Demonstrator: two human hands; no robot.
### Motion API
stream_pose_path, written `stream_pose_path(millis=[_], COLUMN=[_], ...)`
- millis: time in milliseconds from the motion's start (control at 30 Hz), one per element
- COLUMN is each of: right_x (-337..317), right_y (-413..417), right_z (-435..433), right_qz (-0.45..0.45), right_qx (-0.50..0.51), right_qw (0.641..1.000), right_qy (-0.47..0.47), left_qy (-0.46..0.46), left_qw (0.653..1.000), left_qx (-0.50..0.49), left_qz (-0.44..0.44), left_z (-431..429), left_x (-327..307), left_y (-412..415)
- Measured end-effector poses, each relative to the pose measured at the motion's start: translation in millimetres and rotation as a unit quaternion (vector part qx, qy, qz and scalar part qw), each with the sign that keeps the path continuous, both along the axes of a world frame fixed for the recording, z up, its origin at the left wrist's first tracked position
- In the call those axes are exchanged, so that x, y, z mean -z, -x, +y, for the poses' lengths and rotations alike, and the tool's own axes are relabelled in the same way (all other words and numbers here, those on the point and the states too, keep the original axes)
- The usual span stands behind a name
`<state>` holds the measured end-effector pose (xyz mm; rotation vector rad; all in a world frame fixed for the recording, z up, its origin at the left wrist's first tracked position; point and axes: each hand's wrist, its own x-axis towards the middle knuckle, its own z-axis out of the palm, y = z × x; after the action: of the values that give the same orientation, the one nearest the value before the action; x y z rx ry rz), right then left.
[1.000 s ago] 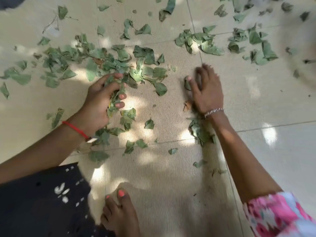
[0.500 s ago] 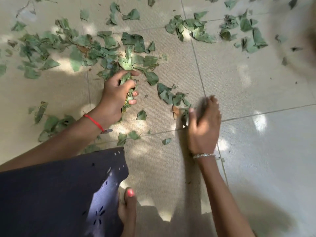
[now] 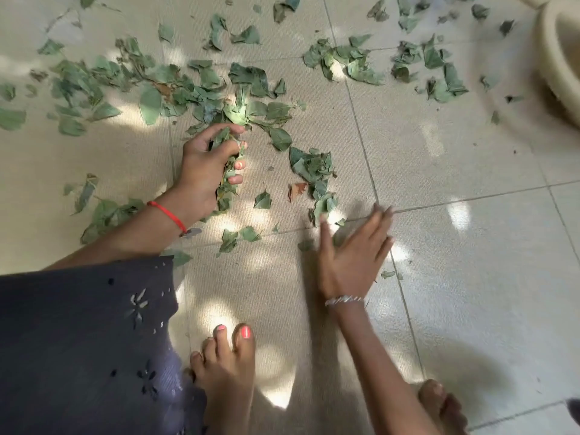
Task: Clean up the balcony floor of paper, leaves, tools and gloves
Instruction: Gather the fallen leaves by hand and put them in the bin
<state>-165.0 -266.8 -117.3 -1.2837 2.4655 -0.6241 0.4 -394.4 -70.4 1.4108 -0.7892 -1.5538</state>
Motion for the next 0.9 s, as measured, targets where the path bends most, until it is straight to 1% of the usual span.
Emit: stream_pose_path(millis=[33, 100, 200, 300, 433, 533, 633, 700, 767, 800, 833, 900], right_x=[5, 9, 8, 8, 9, 12, 14, 13, 9, 7, 5, 4], right_y=[-10, -26, -39, -44, -31, -20, -23, -28, -34, -38, -41, -46], right_z=[11, 8, -26, -66, -117, -144, -150, -154, -166, -178, -191, -216], right_qz=[0.034, 0.072, 0.079, 0.07, 0.121, 0.105, 0.078, 0.043, 0.036, 0.043, 0.055, 0.08], right_qx=[-0.035, -0.087, -0.156, -0.189, -0.199, -0.244, -0.323, -0.339, -0.337, -0.34, -0.348, -0.369], right_qw=[0.998, 0.991, 0.979, 0.977, 0.97, 0.963, 0.943, 0.937, 0.933, 0.931, 0.929, 0.925], right_qy=[-0.036, -0.072, -0.107, -0.069, -0.064, -0.051, 0.017, 0.074, 0.119, 0.124, 0.109, 0.05], left_qy=[0.0, 0.002, 0.005, 0.005, 0.0, -0.002, -0.002, 0.003, 0.006, 0.007, 0.006, 0.003], left_qw=[1.0, 1.0, 1.0, 0.999, 0.998, 0.998, 0.998, 0.998, 0.997, 0.997, 0.996, 0.995], left_qx=[-0.001, -0.005, -0.018, -0.034, -0.044, -0.043, -0.045, -0.053, -0.065, -0.071, -0.077, -0.083], left_qz=[0.002, 0.007, 0.002, -0.017, -0.036, -0.04, -0.036, -0.032, -0.035, -0.036, -0.038, -0.046], left_z=[1, 2, 3, 1, 0, -2, -4, -9, -14, -18, -21, -26], left_x=[1, 2, 1, -1, -1, 3, 7, 10, 11, 11, 12, 12], left_y=[-2, -4, -8, -14, -20, -23, -25, -26, -28, -30, -31, -34])
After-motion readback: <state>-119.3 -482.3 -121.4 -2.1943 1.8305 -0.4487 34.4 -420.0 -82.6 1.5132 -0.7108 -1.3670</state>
